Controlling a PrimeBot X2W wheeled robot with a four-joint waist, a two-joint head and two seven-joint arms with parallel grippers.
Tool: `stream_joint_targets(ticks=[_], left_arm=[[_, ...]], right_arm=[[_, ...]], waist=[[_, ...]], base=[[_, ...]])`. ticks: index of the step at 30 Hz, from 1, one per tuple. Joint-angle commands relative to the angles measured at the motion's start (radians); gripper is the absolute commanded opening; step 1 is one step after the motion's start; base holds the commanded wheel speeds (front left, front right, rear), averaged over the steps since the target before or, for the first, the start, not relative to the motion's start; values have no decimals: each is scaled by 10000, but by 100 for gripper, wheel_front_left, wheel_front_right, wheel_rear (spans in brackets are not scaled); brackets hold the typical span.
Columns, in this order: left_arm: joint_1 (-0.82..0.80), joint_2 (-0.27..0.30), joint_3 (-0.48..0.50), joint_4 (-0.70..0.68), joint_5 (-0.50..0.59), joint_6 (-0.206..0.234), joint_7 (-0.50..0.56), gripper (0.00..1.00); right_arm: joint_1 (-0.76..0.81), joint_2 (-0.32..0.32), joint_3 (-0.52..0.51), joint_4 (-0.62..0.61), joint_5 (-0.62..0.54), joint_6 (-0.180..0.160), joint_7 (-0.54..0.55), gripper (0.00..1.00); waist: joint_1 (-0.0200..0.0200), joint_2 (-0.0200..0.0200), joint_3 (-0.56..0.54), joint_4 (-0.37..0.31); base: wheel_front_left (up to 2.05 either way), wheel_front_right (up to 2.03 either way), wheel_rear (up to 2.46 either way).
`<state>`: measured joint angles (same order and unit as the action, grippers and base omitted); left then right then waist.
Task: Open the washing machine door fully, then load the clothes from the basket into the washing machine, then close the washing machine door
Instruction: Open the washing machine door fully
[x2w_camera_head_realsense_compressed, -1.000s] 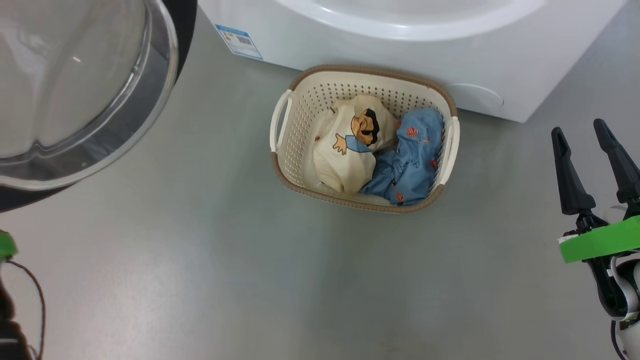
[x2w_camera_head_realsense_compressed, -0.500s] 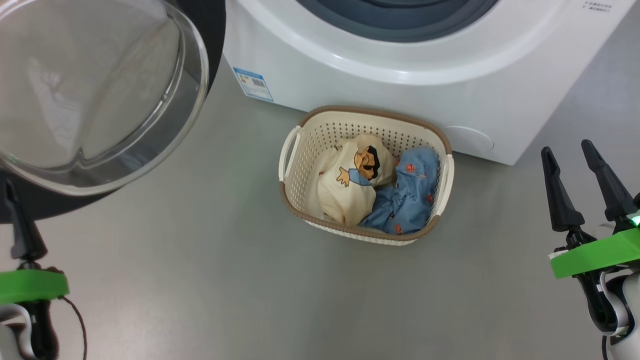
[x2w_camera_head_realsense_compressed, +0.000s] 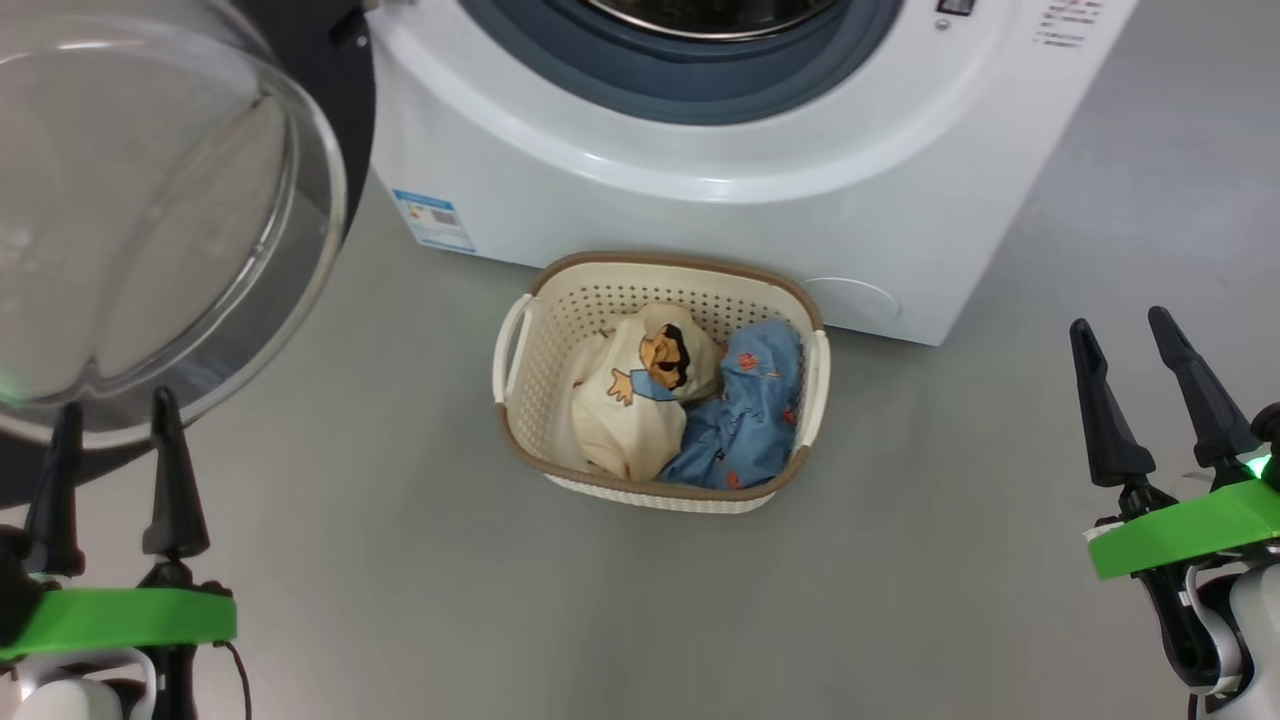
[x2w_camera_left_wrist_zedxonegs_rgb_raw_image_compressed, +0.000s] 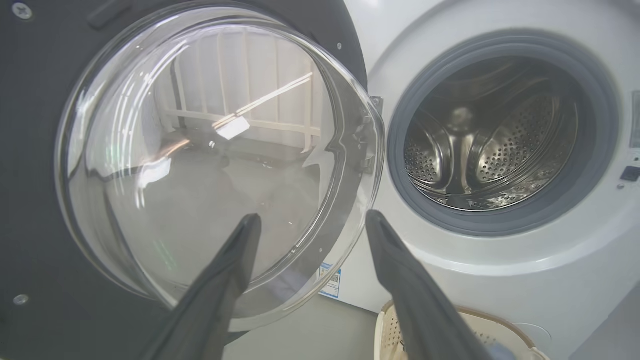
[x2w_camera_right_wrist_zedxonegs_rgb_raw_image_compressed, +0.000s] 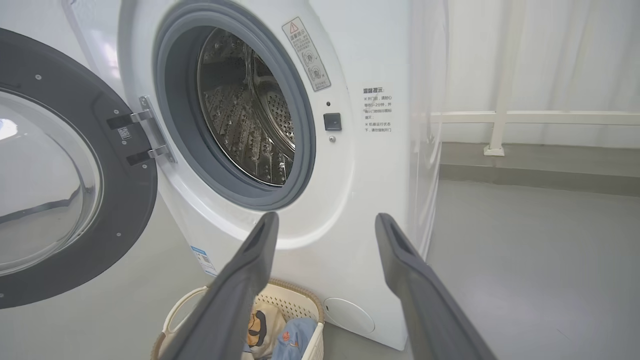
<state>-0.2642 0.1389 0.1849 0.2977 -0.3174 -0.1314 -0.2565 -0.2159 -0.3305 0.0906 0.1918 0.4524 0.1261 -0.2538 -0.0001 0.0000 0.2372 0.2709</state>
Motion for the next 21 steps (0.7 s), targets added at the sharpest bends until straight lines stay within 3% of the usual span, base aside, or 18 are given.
stream_joint_targets(ticks=[1,21], left_arm=[[14,419,230,-355,-68,8,-53,100],[356,765,-998,-1235,-105,8,-53,100]], right_arm=[[113,-84,117,-266,127,46,-80,100],[227,253,-110,-383,109,46,-80,100]], waist=[[1,0,-123,-379],[1,0,-169,-2571]], base=[[0,0,0],[0,0,0]])
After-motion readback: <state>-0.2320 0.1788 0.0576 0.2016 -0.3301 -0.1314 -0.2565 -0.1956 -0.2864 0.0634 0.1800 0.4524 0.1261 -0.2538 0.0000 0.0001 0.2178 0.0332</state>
